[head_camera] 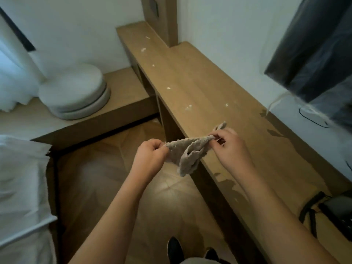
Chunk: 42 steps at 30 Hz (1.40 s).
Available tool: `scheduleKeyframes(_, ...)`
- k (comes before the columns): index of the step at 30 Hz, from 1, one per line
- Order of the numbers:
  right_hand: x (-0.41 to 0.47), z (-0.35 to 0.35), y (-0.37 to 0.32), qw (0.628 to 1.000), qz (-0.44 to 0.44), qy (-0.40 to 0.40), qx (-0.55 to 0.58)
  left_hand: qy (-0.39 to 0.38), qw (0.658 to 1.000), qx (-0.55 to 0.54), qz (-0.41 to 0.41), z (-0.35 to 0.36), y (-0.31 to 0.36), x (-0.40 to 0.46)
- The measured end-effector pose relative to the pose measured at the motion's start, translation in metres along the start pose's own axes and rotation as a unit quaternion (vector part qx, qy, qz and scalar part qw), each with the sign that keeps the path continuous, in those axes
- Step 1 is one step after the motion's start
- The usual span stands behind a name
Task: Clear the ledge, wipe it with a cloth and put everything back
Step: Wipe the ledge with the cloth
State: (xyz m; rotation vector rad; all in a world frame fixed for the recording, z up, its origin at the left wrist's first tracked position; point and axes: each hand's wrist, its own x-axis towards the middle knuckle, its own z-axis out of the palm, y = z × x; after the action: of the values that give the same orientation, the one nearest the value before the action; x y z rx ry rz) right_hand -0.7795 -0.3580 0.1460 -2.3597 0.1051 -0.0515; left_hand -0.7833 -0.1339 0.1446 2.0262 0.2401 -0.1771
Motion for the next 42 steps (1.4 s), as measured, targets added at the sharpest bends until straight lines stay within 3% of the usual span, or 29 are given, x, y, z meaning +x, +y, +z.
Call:
scheduleKeyframes(3,0.010,0.022,-0.040,0.997,-0.040,0.057,-0.023,0.029,0.999,0.025,-0.022,-0.041,-0.014,0.002)
scheduleKeyframes(6,0.018,0.048,-0.073,0.992,-0.081,0.086,-0.045,0.079,0.995,0.057,0.012,-0.069,-0.028,0.004)
scheduleKeyframes(10,0.037,0.080,-0.104,0.992,-0.097,0.061,-0.049,0.163,0.984,0.031,0.059,-0.100,-0.033,0.019)
scheduleKeyframes(17,0.113,0.130,-0.130,0.998,-0.054,-0.011,0.025,0.224,0.973,0.001,0.052,-0.144,-0.037,0.095)
scheduleKeyframes(20,0.162,0.146,-0.142,0.997,-0.014,-0.019,0.073,0.234,0.972,0.025,0.021,-0.156,-0.037,0.148)
scheduleKeyframes(24,0.232,0.164,-0.162,0.996,-0.033,-0.012,0.087,0.221,0.972,0.083,0.014,-0.171,-0.021,0.215)
scheduleKeyframes(28,0.291,0.179,-0.185,0.991,-0.103,-0.021,0.079,0.217,0.963,0.158,0.016,-0.191,-0.005,0.271)
scheduleKeyframes(31,0.322,0.184,-0.196,0.993,-0.094,-0.050,0.055,0.225,0.952,0.208,0.005,-0.207,-0.006,0.303)
scheduleKeyframes(35,0.371,0.200,-0.200,0.995,-0.096,-0.027,-0.002,0.225,0.942,0.247,-0.024,-0.224,-0.013,0.352)
scheduleKeyframes(39,0.417,0.222,-0.213,0.995,-0.093,-0.008,-0.019,0.217,0.939,0.263,-0.042,-0.242,-0.013,0.407)
scheduleKeyframes(42,0.453,0.243,-0.228,0.995,-0.093,-0.004,-0.022,0.198,0.955,0.217,-0.044,-0.256,-0.013,0.452)
